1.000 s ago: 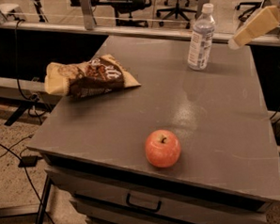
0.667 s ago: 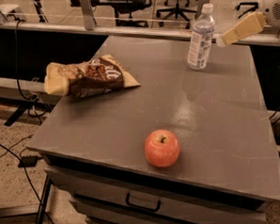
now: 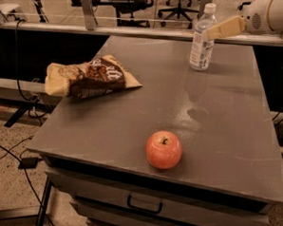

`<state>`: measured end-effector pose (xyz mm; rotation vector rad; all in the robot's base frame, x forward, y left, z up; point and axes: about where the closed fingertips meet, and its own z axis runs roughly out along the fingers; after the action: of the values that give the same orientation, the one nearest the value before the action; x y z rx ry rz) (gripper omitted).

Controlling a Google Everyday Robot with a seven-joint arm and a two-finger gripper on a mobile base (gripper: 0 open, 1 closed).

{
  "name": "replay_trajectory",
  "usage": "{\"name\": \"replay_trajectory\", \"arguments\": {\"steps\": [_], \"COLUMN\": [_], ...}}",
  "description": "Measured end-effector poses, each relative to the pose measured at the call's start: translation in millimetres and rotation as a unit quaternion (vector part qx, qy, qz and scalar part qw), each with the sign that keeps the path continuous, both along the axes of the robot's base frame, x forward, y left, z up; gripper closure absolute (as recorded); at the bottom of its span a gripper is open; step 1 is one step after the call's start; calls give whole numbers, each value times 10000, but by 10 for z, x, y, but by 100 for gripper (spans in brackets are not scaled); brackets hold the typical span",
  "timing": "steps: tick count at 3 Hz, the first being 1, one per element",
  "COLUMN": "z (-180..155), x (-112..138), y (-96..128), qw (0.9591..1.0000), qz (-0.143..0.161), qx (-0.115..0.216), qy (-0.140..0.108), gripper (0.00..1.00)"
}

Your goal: Move blue plastic bottle near brown chip bag

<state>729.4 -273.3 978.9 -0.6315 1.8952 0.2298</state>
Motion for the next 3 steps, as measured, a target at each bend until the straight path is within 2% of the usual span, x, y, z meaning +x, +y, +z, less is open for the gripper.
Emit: {"name": "replay_trajectory", "arguments": {"steps": [1, 2, 3], "z": [-164, -276, -310], "x": [232, 356, 412], "y": [123, 303, 492], "qw": [9990, 9987, 9994], "qz": [-73, -130, -155], "qx": [441, 485, 295], "qy": [-27, 20, 56], "gripper": [0, 15, 39]}}
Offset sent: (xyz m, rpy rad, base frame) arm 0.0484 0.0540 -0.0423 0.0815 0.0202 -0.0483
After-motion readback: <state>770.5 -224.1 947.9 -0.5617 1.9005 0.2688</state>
